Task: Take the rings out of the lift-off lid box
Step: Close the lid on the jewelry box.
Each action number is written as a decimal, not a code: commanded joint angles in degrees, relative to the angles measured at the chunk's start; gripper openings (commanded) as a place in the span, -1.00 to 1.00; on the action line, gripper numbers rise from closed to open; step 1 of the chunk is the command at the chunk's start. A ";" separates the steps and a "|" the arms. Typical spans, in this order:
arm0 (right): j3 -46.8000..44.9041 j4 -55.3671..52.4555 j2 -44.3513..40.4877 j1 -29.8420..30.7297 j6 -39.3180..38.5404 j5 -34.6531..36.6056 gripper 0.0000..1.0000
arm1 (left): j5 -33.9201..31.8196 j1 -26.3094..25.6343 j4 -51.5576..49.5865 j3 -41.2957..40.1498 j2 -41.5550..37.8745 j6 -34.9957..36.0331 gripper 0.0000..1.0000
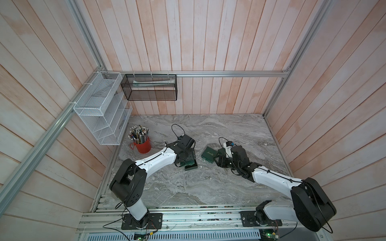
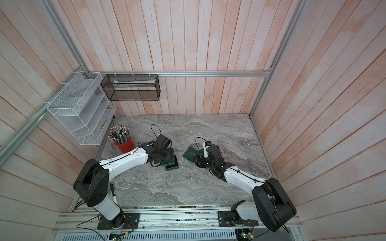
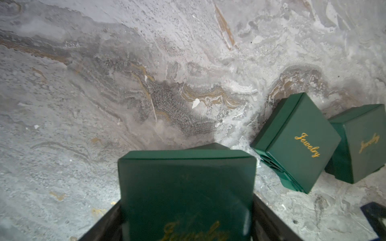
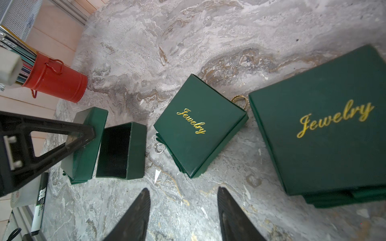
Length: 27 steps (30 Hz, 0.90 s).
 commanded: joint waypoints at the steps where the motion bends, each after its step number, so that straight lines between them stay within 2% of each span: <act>1: -0.99 1.08 -0.84 -0.60 -1.07 0.21 0.07 | 0.62 -0.98 0.36 1.18 1.26 -2.47 0.70; 13: -1.77 1.25 -0.49 -1.45 -1.50 -1.91 0.07 | -1.76 -2.70 1.45 1.46 3.32 -6.09 0.73; 27: -1.77 1.16 0.64 -1.63 -1.43 -4.17 0.07 | -3.45 -2.91 1.62 1.99 5.00 -6.53 0.77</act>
